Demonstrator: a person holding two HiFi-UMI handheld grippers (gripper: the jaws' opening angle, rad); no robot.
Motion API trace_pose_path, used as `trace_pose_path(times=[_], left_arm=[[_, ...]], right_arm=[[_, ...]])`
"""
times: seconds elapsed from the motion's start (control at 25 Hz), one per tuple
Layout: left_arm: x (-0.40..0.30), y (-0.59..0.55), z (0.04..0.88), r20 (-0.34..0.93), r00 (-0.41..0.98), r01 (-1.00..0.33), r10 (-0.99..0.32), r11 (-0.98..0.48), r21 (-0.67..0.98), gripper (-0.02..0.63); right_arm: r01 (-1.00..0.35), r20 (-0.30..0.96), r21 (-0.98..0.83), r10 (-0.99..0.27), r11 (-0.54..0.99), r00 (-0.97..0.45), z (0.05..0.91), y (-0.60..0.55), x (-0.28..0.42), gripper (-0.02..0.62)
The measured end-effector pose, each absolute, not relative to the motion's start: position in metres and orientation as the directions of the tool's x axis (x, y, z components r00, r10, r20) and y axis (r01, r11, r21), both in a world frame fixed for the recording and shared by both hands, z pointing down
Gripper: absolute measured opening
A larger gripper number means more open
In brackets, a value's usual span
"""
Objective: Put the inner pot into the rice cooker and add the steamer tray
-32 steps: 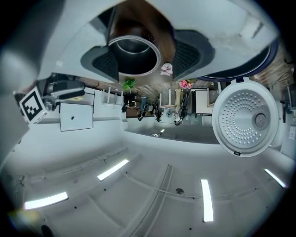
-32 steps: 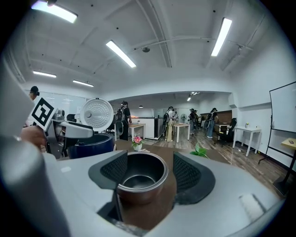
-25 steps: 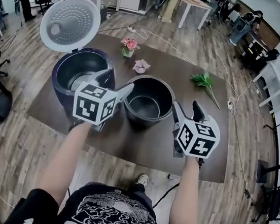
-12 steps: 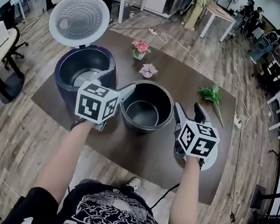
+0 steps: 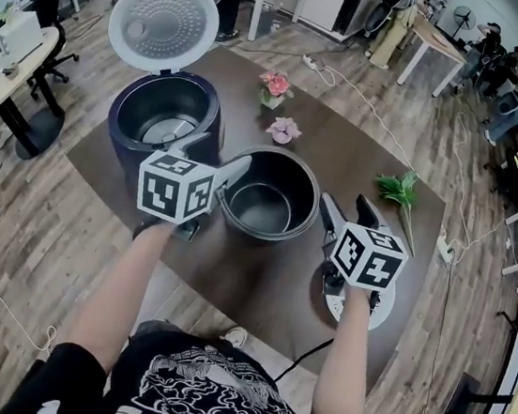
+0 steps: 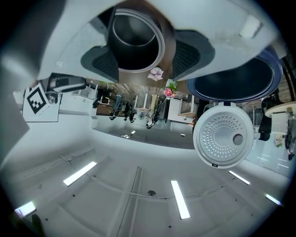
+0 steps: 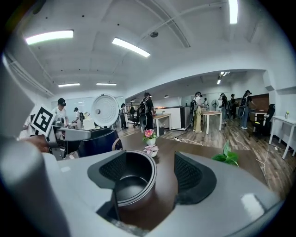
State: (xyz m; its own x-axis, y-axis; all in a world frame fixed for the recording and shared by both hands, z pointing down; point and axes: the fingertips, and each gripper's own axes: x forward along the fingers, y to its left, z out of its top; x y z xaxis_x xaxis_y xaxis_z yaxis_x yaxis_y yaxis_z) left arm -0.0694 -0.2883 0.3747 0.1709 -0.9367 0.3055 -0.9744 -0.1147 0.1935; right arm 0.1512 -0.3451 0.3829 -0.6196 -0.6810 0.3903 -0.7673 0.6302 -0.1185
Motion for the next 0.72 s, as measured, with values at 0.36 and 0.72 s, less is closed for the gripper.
trace_pose_path(times=[0.36,0.72], left_arm=[[-0.071,-0.284,0.419,0.418,0.144,-0.954,-0.897,-0.013,0.300,0.367],[-0.069,-0.282,0.457,0.485,0.123,-0.928,-0.866,0.073,0.366,0.367]], right_arm=[[-0.695,0.436,-0.186,-0.576,0.694,-0.692,0.410,-0.362,0.138,0.316],[-0.648,0.490,-0.248,-0.484,0.720,-0.725,0.445,-0.369,0.119,0.311]])
